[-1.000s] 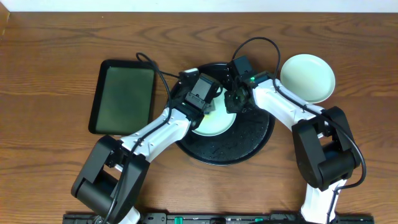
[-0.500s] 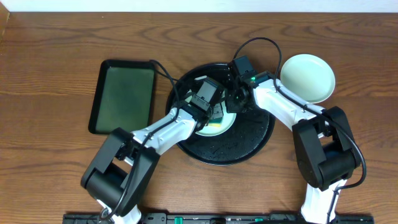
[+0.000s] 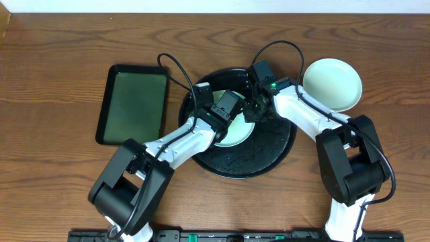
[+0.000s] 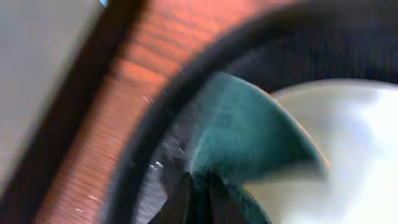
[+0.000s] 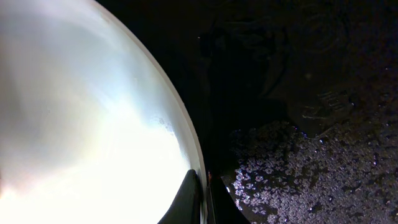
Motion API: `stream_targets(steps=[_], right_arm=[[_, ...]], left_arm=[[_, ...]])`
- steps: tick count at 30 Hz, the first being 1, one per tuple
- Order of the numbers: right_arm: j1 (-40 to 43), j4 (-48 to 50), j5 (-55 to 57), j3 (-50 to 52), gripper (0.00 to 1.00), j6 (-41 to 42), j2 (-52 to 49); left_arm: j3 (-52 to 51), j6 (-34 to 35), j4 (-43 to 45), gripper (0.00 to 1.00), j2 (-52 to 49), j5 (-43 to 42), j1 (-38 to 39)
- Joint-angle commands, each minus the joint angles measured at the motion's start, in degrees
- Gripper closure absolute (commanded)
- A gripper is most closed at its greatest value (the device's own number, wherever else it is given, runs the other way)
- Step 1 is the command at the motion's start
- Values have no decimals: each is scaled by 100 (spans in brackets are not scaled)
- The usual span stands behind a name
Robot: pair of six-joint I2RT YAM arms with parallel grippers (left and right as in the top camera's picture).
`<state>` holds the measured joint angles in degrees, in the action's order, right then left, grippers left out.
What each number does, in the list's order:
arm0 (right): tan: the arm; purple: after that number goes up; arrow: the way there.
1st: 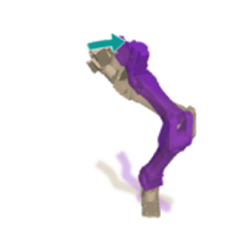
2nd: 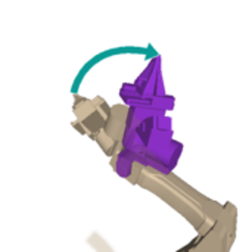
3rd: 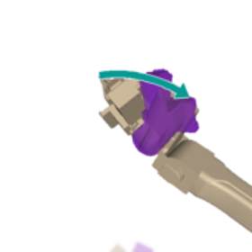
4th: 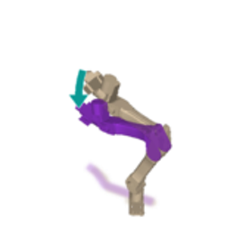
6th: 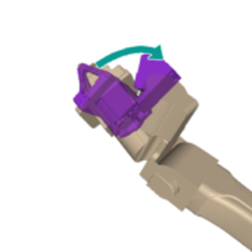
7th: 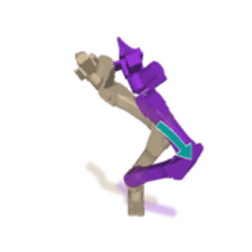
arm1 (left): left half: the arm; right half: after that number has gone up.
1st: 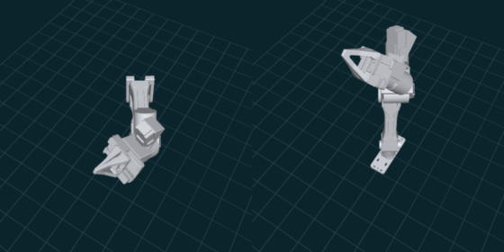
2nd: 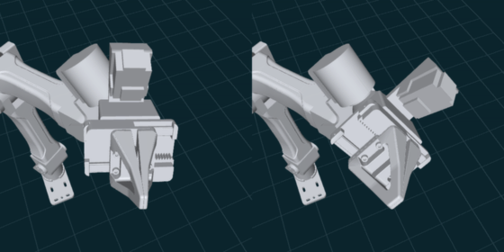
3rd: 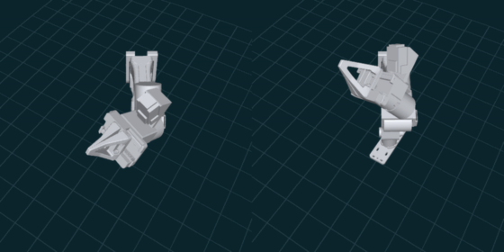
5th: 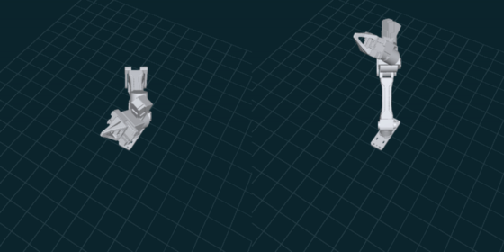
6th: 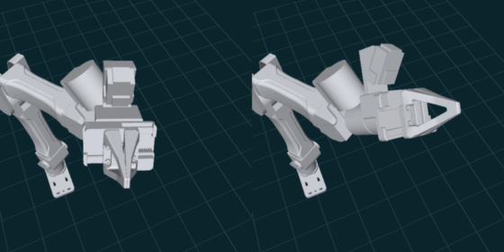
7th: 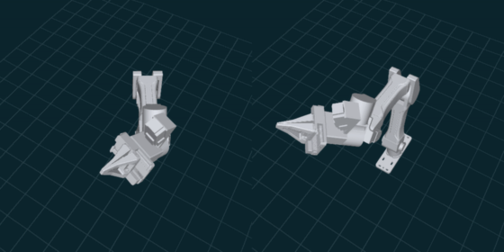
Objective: Clean dirty plates on tray and stack at the side
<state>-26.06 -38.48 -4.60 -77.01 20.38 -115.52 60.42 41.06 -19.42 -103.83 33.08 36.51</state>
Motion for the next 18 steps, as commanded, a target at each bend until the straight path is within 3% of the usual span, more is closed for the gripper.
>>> stream_targets(steps=[1,8,11,14,18], right_arm=[[9,-101,133,181,99,-122,-83],[9,-116,136,61,99,-400,129],[9,-122,162,-55,99,-592,374],[-15,-243,435,-232,99,-739,667],[-181,-625,1464,-555,99,-1082,1097]], left_arm=[[-94,-157,-46,93,610,975,-144],[-94,-188,-48,92,1528,911,-208],[-94,-590,2,92,1694,461,-415],[-94,-1084,42,92,1703,-549,-811],[-94,-1600,42,92,1703,-2551,-1696]])
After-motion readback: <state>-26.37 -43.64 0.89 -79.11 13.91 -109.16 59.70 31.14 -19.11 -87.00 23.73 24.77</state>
